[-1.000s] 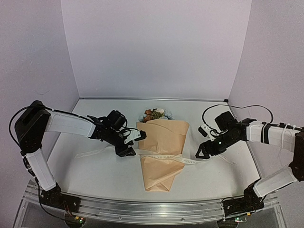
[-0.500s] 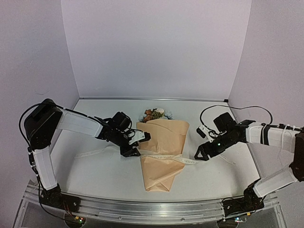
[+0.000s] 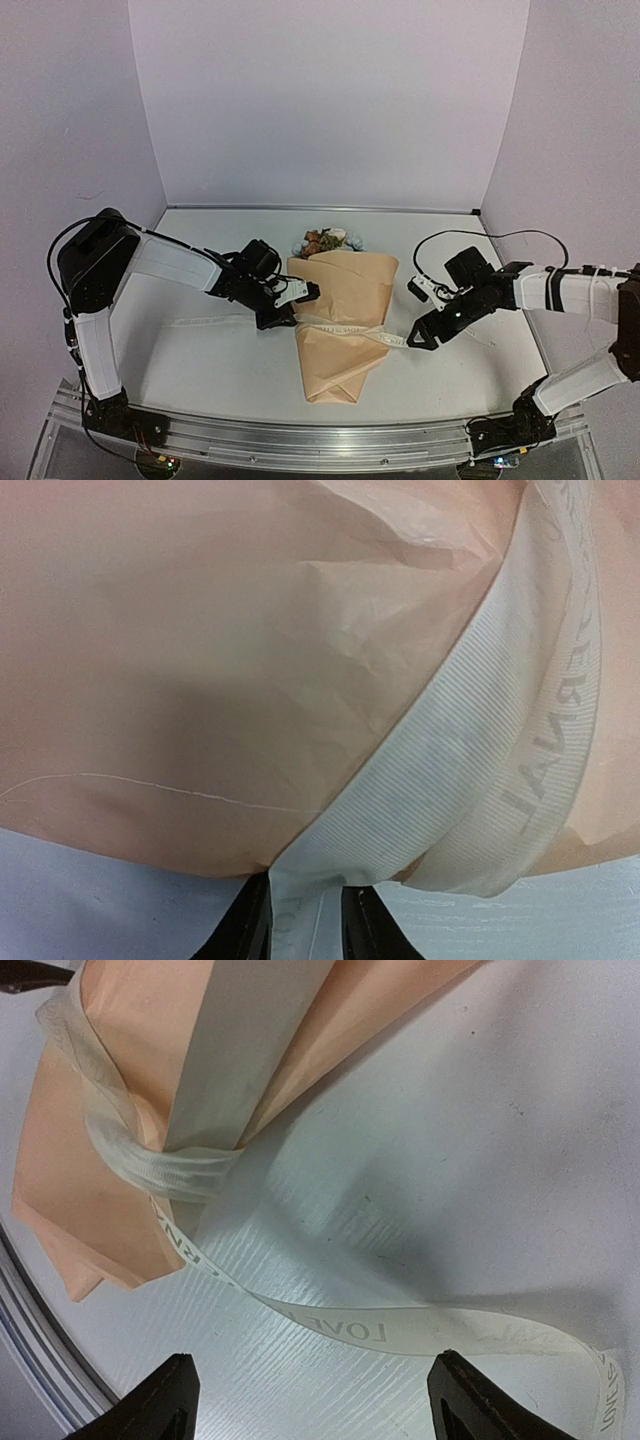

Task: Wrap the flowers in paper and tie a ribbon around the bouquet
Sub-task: Tie the ribbon around the folded bouquet.

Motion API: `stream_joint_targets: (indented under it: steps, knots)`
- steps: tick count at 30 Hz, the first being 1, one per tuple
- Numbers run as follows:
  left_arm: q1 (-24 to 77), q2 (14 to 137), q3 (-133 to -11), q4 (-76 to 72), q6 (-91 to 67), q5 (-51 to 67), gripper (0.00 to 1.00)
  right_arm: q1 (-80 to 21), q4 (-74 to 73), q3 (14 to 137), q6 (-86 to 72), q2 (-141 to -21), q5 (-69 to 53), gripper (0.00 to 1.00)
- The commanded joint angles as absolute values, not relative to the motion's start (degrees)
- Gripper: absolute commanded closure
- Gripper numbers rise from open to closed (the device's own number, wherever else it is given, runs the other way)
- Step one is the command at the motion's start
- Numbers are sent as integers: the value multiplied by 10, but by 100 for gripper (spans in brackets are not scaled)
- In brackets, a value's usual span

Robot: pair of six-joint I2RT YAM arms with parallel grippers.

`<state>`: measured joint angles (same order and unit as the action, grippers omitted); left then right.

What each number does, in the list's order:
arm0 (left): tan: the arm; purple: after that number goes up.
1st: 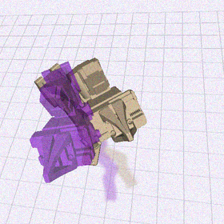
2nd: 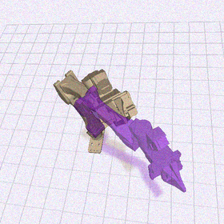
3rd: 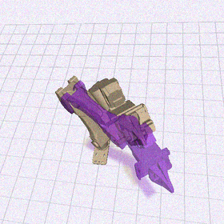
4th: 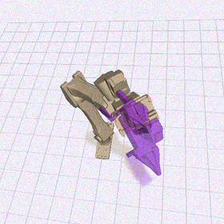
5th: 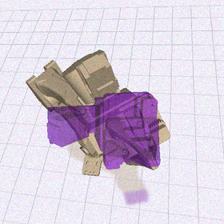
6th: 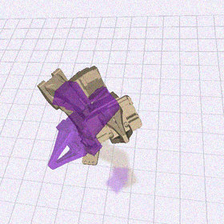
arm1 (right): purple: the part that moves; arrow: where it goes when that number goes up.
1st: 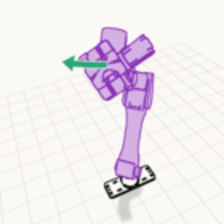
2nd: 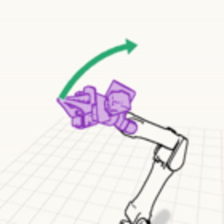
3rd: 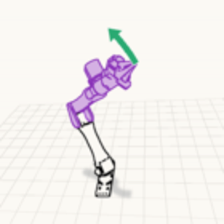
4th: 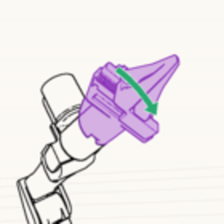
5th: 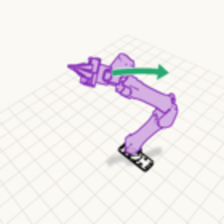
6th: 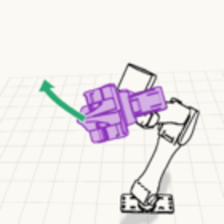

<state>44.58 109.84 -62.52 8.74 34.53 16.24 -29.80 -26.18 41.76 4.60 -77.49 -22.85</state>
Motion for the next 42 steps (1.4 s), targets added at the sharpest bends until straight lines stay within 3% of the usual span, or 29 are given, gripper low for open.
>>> stream_joint_targets:
  steps: [1,20,23,25,32,35,42]
  knots:
    - [447,1080,-638,68,348,153,80,-317,-230,406,93,-768,-206,19]
    - [447,1084,-657,90,329,156,86,-388,-215,470,154,-871,-142,23]
    - [447,1078,-655,92,321,155,87,-388,-214,476,145,-879,-134,32]
    - [448,1073,-651,93,315,155,88,-388,-218,483,133,-883,-143,46]
    - [451,1059,-636,90,302,150,90,-389,-241,503,102,-895,-165,80]
    - [453,1053,-635,92,293,149,97,-389,-255,511,86,-889,-160,100]
    - [463,1025,-620,94,262,135,100,-388,-343,591,-6,-892,-81,100]
